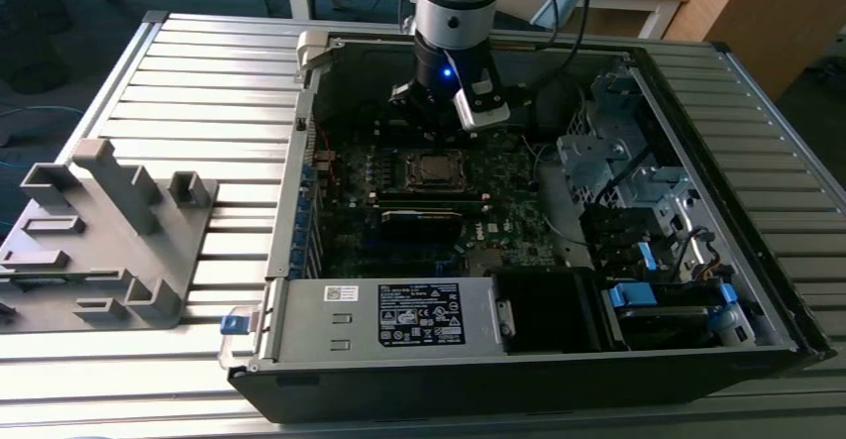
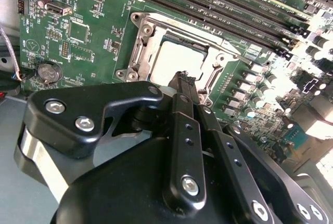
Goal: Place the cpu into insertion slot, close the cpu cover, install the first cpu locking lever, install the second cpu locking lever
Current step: 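Install the second cpu locking lever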
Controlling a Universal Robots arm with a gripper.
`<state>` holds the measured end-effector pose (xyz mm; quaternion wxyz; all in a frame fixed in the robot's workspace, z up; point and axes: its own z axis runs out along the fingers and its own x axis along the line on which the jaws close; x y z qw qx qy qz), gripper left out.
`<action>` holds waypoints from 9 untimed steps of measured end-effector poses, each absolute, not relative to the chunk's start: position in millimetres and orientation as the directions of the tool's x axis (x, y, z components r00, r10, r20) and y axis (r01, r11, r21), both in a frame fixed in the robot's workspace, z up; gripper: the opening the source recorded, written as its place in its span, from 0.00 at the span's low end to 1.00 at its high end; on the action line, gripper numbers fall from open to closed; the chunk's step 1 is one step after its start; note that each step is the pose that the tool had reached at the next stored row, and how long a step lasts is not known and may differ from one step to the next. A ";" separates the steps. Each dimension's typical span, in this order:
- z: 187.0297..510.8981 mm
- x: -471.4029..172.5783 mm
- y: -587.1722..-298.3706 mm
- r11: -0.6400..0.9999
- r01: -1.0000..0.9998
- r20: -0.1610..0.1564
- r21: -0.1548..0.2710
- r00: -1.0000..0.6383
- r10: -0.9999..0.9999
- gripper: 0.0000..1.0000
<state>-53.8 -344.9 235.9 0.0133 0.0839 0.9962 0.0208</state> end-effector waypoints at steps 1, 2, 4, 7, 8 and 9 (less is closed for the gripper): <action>235.9 -53.7 -344.9 0.985 0.167 -0.023 0.044 -0.986 0.168 0.11; 235.9 -53.7 -344.9 0.985 0.167 -0.023 0.044 -0.986 0.168 0.11; 235.9 -53.7 -345.0 0.985 0.167 -0.023 0.044 -0.986 0.168 0.11; 237.7 -53.8 -345.1 0.985 0.167 -0.023 0.043 -0.986 0.168 0.11; 238.7 -53.7 -345.0 0.985 0.167 -0.023 0.044 -0.986 0.168 0.11; 239.7 -53.8 -345.0 0.985 0.167 -0.023 0.044 -0.986 0.168 0.11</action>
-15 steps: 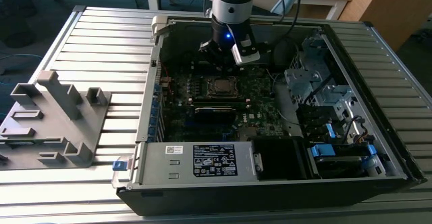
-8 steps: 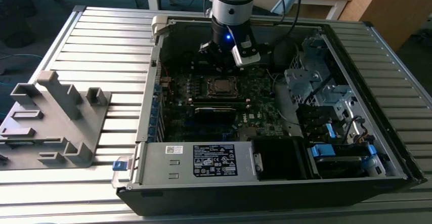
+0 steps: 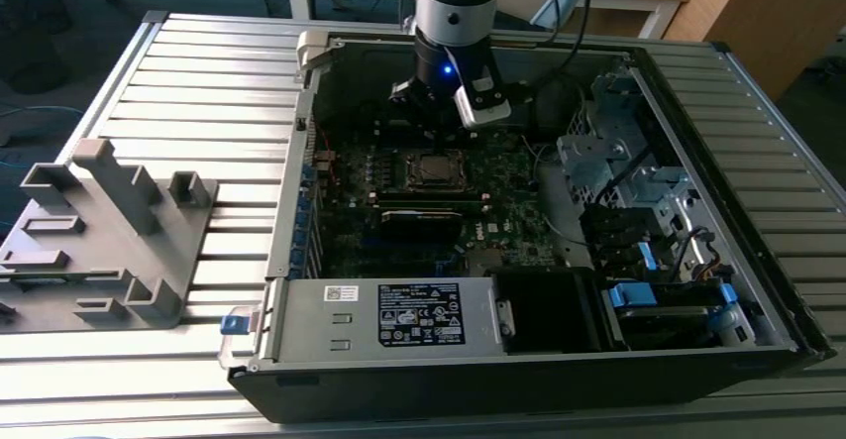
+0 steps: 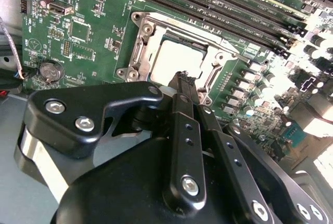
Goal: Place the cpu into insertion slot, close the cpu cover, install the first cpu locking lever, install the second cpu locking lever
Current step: 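Install the second cpu locking lever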
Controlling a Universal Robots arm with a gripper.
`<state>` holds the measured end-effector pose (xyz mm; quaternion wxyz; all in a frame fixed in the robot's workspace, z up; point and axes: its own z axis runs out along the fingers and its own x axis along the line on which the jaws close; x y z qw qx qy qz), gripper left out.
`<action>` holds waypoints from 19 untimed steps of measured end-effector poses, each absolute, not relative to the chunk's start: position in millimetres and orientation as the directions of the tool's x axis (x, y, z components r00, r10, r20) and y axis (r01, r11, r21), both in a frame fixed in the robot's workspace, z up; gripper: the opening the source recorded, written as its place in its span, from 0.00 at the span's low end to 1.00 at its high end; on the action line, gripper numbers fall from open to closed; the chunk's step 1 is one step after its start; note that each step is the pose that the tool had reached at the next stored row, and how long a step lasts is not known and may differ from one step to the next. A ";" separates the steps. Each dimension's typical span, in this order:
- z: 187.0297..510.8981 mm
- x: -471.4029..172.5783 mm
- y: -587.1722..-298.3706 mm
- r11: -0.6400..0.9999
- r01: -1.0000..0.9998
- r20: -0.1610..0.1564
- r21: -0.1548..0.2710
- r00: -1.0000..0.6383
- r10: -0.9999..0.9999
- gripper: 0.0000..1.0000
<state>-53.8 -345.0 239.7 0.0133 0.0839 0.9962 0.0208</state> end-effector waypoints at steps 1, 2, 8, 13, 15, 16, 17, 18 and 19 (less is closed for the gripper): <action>240.2 -53.7 -345.0 0.985 0.167 -0.023 0.044 -0.986 0.168 0.11; 240.2 -53.7 -345.0 0.985 0.167 -0.023 0.044 -0.986 0.168 0.11; 240.2 -53.7 -348.7 0.985 0.167 -0.023 0.044 -0.986 0.168 0.11; 240.1 -53.7 -356.8 0.985 0.167 -0.023 0.044 -0.986 0.168 0.11; 240.1 -53.7 -359.5 0.985 0.166 -0.023 0.044 -0.986 0.168 0.11; 240.0 -53.7 -360.3 0.985 0.167 -0.023 0.044 -0.986 0.168 0.11; 240.1 -53.7 -361.3 0.985 0.167 -0.023 0.044 -0.986 0.168 0.11; 240.0 -53.8 -361.9 0.985 0.167 -0.023 0.044 -0.986 0.168 0.11; 240.0 -53.7 -362.4 0.985 0.167 -0.023 0.044 -0.986 0.168 0.11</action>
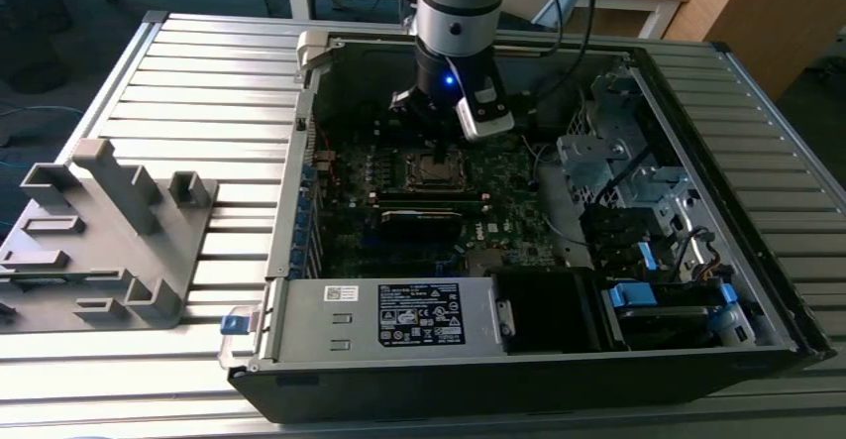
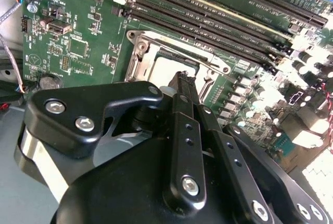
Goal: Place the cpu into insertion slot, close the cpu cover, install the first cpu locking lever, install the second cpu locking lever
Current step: 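Install the second cpu locking lever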
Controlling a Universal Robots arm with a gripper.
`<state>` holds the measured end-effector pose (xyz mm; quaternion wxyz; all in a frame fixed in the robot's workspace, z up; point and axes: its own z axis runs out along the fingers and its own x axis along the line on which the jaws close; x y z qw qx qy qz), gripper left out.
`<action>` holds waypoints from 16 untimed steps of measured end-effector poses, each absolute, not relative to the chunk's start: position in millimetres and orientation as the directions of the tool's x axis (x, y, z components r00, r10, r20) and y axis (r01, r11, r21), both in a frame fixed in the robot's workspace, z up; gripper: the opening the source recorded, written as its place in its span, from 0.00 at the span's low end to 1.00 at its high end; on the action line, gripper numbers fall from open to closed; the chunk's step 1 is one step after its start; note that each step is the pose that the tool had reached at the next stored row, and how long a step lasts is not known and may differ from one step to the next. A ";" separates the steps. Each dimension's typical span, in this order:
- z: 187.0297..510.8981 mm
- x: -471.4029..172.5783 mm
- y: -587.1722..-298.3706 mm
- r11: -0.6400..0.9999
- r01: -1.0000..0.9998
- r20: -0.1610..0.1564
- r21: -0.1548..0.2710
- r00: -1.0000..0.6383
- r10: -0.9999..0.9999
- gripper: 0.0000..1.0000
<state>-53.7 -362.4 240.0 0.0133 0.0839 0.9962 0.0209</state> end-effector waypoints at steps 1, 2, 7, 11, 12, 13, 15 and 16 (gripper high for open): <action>240.1 -53.7 -363.0 0.985 0.166 -0.023 0.044 -0.986 0.168 0.11; 240.1 -53.7 -364.0 0.985 0.166 -0.023 0.044 -0.986 0.168 0.11; 240.0 -53.7 -370.0 0.985 0.167 -0.023 0.044 -0.986 0.168 0.11; 240.0 -53.7 -374.7 0.985 0.167 -0.023 0.044 -0.986 0.168 0.11; 240.0 -53.7 -375.8 0.985 0.167 -0.023 0.044 -0.986 0.168 0.11; 240.1 -53.7 -376.8 0.985 0.167 -0.023 0.044 -0.986 0.168 0.11; 240.1 -53.7 -378.1 0.985 0.167 -0.023 0.044 -0.986 0.168 0.11; 240.0 -53.8 -378.3 0.985 0.167 -0.023 0.044 -0.986 0.168 0.11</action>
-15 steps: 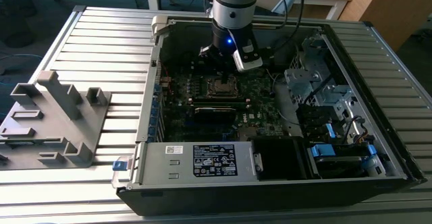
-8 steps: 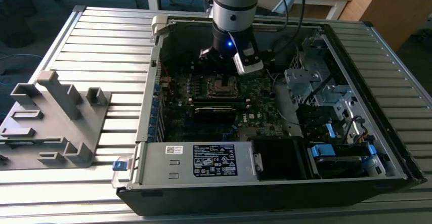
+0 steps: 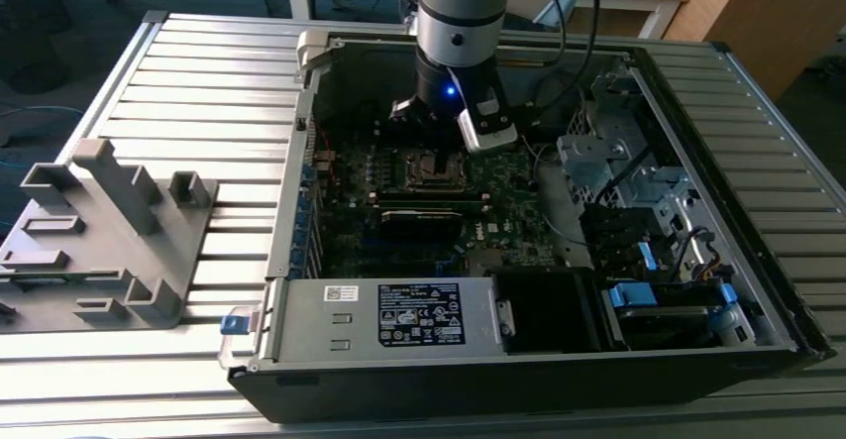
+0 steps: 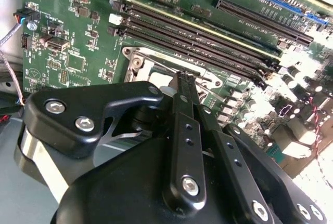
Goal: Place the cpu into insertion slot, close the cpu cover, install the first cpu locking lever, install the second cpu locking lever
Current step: 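Install the second cpu locking lever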
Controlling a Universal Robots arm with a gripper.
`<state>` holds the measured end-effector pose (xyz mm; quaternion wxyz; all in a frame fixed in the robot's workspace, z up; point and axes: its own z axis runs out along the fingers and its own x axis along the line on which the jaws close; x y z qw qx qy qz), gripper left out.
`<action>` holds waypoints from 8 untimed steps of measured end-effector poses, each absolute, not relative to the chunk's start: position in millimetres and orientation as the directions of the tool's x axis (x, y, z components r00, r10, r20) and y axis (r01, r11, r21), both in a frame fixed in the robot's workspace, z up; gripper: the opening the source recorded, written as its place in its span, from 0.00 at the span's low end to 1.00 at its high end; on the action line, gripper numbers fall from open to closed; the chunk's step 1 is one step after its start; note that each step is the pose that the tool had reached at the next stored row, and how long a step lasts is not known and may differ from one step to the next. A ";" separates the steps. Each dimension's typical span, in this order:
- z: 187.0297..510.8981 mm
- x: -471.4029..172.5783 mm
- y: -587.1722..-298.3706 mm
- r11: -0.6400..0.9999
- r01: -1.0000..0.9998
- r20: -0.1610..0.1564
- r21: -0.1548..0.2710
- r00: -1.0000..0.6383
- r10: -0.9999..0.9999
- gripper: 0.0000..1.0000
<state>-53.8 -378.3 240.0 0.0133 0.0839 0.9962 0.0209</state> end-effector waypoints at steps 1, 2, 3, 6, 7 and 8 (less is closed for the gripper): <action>240.0 -53.8 -378.4 0.985 0.167 -0.023 0.044 -0.986 0.168 0.11; 240.0 -53.7 -378.6 0.985 0.167 -0.023 0.044 -0.986 0.168 0.11; 240.1 -53.8 -379.0 0.985 0.166 -0.023 0.044 -0.986 0.167 0.11; 240.0 -54.4 -380.5 0.985 0.165 -0.024 0.044 -0.986 0.166 0.11; 240.0 -54.8 -381.2 0.985 0.165 -0.025 0.044 -0.986 0.166 0.11; 240.0 -55.1 -382.0 0.985 0.164 -0.026 0.044 -0.986 0.165 0.11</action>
